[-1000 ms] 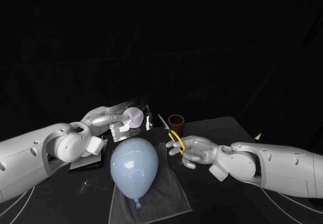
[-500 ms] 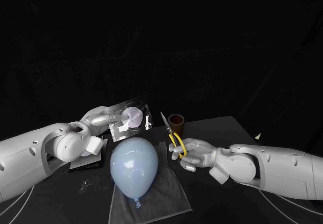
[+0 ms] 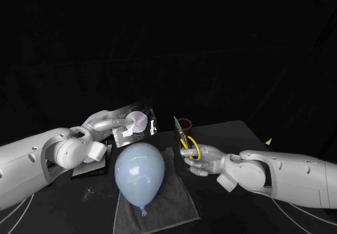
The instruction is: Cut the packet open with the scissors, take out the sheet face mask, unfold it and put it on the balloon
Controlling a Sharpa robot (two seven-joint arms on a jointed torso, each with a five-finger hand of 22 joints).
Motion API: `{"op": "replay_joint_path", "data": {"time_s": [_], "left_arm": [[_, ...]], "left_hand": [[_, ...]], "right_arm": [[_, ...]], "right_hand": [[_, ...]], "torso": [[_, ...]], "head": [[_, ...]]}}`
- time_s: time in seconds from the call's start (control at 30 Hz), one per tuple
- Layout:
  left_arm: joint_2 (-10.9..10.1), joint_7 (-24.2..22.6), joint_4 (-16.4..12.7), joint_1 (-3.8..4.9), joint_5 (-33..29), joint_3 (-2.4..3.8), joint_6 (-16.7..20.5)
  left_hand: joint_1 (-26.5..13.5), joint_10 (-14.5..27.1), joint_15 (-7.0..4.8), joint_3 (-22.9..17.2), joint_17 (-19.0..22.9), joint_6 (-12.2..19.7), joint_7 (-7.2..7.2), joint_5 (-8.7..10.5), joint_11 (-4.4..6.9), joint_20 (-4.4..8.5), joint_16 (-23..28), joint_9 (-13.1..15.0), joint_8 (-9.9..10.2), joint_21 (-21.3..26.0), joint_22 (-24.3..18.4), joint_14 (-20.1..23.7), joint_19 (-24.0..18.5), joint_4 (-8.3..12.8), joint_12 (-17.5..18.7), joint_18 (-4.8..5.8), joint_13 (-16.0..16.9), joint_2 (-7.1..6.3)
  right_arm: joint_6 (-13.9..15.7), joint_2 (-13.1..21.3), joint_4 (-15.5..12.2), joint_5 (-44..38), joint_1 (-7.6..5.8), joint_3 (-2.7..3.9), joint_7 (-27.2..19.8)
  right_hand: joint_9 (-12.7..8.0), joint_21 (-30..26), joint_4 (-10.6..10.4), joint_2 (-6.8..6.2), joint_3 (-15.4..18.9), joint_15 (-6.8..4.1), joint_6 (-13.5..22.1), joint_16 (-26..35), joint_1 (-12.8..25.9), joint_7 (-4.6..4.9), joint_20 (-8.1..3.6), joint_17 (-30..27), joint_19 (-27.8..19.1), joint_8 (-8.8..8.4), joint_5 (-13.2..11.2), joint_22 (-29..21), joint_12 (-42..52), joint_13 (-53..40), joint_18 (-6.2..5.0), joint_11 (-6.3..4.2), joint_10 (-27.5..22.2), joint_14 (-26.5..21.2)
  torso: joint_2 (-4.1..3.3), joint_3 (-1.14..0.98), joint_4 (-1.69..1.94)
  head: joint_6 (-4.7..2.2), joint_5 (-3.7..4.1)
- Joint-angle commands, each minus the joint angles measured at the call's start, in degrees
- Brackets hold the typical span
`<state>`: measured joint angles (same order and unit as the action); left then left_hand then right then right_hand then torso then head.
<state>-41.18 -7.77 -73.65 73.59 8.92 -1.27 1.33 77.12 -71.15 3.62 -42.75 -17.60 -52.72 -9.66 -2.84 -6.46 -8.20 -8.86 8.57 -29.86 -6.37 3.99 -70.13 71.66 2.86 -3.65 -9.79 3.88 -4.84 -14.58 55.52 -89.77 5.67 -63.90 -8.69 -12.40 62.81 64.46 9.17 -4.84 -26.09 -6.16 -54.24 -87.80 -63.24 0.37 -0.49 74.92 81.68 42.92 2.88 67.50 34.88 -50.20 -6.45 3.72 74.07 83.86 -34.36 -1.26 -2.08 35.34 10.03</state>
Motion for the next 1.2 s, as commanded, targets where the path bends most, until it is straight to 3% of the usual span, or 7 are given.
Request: {"op": "replay_joint_path", "data": {"time_s": [0.03,0.13,0.33,0.43,0.73,0.93,1.2], "left_arm": [[0.0,-0.7,-0.1,0.09,-0.2,0.08,-0.3],[0.0,-0.7,-0.1,0.09,-0.2,0.07,-0.3],[-0.1,-0.7,0.0,0.09,-0.2,0.07,-0.3],[-0.1,-0.6,0.0,0.09,-0.2,0.07,-0.2],[-0.1,-0.5,0.1,0.09,-0.2,0.07,-0.2],[-0.2,-0.4,0.1,0.09,-0.2,0.07,-0.1],[-0.3,-0.3,0.1,0.09,-0.2,0.06,-0.1]], "left_hand": [[0.0,-0.4,-0.24,0.0,-0.1,0.0,-0.38,-0.12,0.04,-0.13,0.1,10.8,-0.1,-0.2,0.0,-0.1,0.4,0.2,0.0,-0.71,0.0,0.71],[0.0,-0.4,-0.24,0.0,-0.1,0.0,-0.38,-0.12,0.04,-0.13,0.1,10.8,-0.1,-0.2,0.0,-0.1,0.4,0.2,0.0,-0.71,0.0,0.71],[0.0,-0.4,-0.24,0.0,-0.1,0.0,-0.38,-0.12,0.04,-0.13,0.1,10.8,-0.1,-0.2,0.0,-0.1,0.4,0.2,0.0,-0.71,0.0,0.71],[0.0,-0.3,-0.23,0.0,-0.1,0.0,-0.39,-0.12,0.03,-0.13,0.2,11.0,-0.1,-0.2,0.0,-0.1,0.4,0.3,0.0,-0.71,0.0,0.76],[0.0,-0.3,-0.23,0.0,-0.1,0.0,-0.40,-0.12,0.02,-0.13,0.2,11.1,-0.1,-0.2,0.0,-0.1,0.4,0.3,0.0,-0.71,0.0,0.76],[0.0,-0.3,-0.23,0.0,-0.1,0.0,-0.40,-0.12,0.02,-0.13,0.2,11.1,-0.1,-0.2,0.0,-0.1,0.4,0.3,0.0,-0.71,0.0,0.76],[-0.1,-0.3,-0.23,0.1,-0.2,0.1,-0.41,-0.12,0.01,-0.14,0.2,11.2,-0.1,-0.2,0.0,-0.1,0.4,0.3,0.0,-0.71,0.0,0.78]], "right_arm": [[3.8,0.0,-0.1,-2.6,0.02,0.07,0.0],[4.5,0.0,-0.1,-3.1,0.02,0.07,-0.2],[4.4,0.0,0.1,-3.3,0.02,0.07,-0.5],[4.2,-0.1,0.2,-3.2,0.02,0.07,-0.7],[1.9,-0.3,0.5,-1.1,0.01,0.07,-0.7],[0.2,-0.5,0.4,-0.5,0.00,0.07,-0.4],[-1.1,-0.6,0.3,-0.5,0.00,0.07,0.4]], "right_hand": [[6.6,1.2,-1.5,-1.10,2.6,-1.06,-4.5,-0.5,1.4,-1.01,-0.29,11.7,0.5,8.82,-0.1,1.2,55.1,-39.8,1.15,-8.38,15.9,5.3],[9.6,2.6,-3.2,-0.17,3.7,-1.42,-7.0,-0.9,2.1,-1.53,-0.57,12.4,0.8,12.96,-0.1,2.5,55.1,-39.8,1.43,-8.48,15.9,5.5],[10.9,3.6,-6.7,4.18,3.2,-1.73,-8.0,-0.9,2.9,-1.91,-0.88,12.5,1.0,14.25,0.0,3.4,55.1,-39.8,1.59,-8.84,15.9,5.5],[6.8,4.4,-12.5,10.74,1.7,-1.74,-2.0,-1.1,5.6,-1.79,-0.96,12.8,1.2,5.61,-0.1,4.1,55.1,-39.8,1.75,-8.79,15.9,5.6],[-5.3,-7.4,-14.6,14.05,-3.3,1.92,5.5,4.3,3.8,3.76,1.75,4.2,-4.1,-16.22,-0.1,-5.0,39.7,-29.8,-0.19,-4.19,9.1,2.9],[-7.4,-11.3,-11.1,15.92,-9.0,3.72,9.7,9.6,-0.3,6.48,3.59,-2.7,-5.0,-22.45,-0.1,-8.2,1.5,-4.8,-0.94,-1.90,-6.2,1.3],[-6.4,-11.5,-10.8,15.70,-10.5,3.69,8.1,10.0,0.7,6.23,3.95,-3.1,-4.3,-23.35,-0.1,-8.5,-3.3,0.3,-1.16,-1.98,-1.3,1.6]], "torso": [[0.00,-0.01,0.00],[0.00,-0.02,0.00],[0.02,-0.01,0.00],[0.03,0.00,0.01],[0.00,0.00,0.02],[0.01,-0.04,0.01],[0.02,-0.02,0.03]], "head": [[0.09,-0.03],[0.12,0.00],[0.10,-0.08],[0.10,-0.22],[0.04,-0.21],[0.04,-0.20],[0.06,-0.16]]}}
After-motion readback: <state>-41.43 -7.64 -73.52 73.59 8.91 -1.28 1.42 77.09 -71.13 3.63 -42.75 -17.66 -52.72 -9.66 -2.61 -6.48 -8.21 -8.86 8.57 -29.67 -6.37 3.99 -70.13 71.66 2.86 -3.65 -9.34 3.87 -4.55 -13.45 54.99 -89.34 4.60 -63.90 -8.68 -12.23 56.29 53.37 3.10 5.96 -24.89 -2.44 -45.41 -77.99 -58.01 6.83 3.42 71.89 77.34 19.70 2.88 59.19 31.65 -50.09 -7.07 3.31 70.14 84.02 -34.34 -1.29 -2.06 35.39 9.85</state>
